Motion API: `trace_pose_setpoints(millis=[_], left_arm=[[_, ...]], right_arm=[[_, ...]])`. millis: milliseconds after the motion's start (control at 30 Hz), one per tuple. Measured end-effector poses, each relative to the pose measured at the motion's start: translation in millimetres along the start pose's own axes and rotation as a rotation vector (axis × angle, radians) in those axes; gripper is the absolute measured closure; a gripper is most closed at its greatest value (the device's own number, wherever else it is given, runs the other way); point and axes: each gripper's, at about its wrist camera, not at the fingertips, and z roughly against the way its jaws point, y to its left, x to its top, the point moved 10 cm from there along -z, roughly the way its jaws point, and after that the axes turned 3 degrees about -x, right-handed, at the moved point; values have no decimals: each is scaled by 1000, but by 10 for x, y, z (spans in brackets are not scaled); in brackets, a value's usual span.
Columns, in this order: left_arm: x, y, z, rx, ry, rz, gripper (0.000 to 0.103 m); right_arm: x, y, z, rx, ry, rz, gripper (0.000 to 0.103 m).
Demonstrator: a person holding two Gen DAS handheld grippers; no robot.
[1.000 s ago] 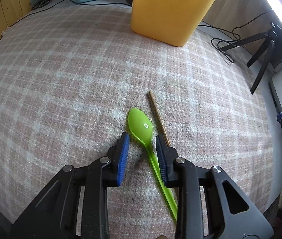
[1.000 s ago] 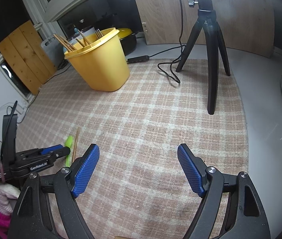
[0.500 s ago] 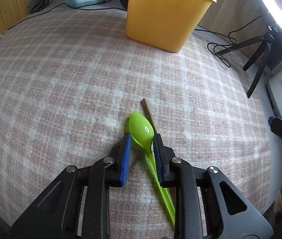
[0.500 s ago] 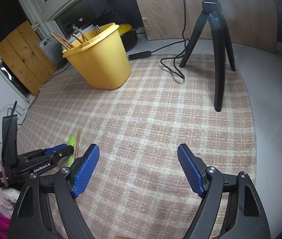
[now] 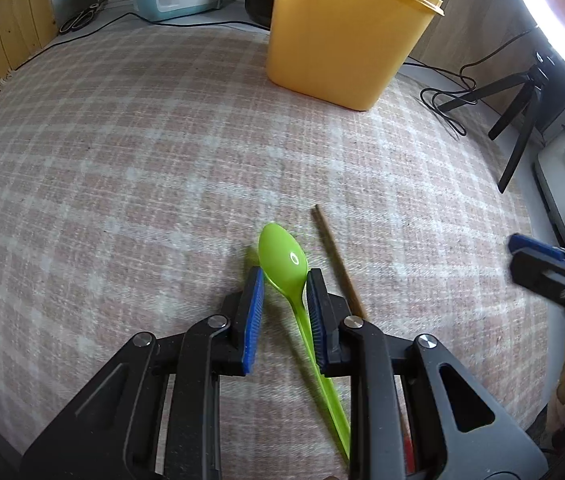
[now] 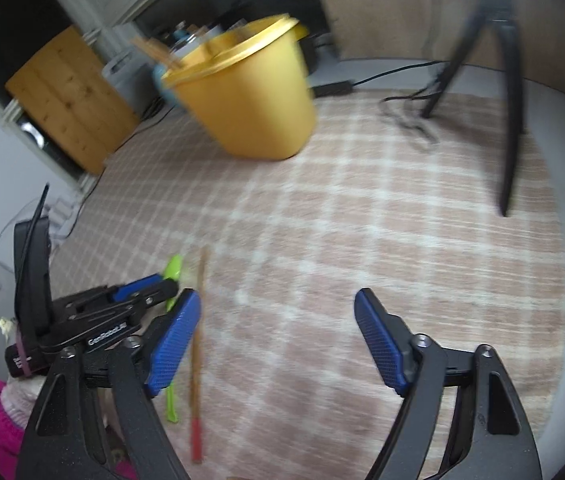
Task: Organize utensils
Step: 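Close the left tool on the green spoon while the right tool closes on the red-tipped chopstick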
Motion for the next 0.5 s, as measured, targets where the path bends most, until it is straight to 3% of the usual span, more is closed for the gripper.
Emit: trace_pose_setpoints(millis=[133, 200, 300, 367, 500], left_arm=[[-31, 117, 37, -5, 2, 6, 82], [-56, 198, 63, -10, 5, 12, 82], [-72, 314, 100, -17, 5, 23, 83], [-81, 388, 119, -18, 9, 33, 103], [-88, 491, 145, -46, 7, 53, 103]], right_arm=[[-72, 326, -339, 62, 109, 51, 57], [-90, 437, -476, 64, 150, 74, 72], [-82, 594, -680, 52, 212, 113, 77], [-64, 672, -795, 43, 252, 123, 80], [-26, 743, -985, -6, 318, 148, 82]])
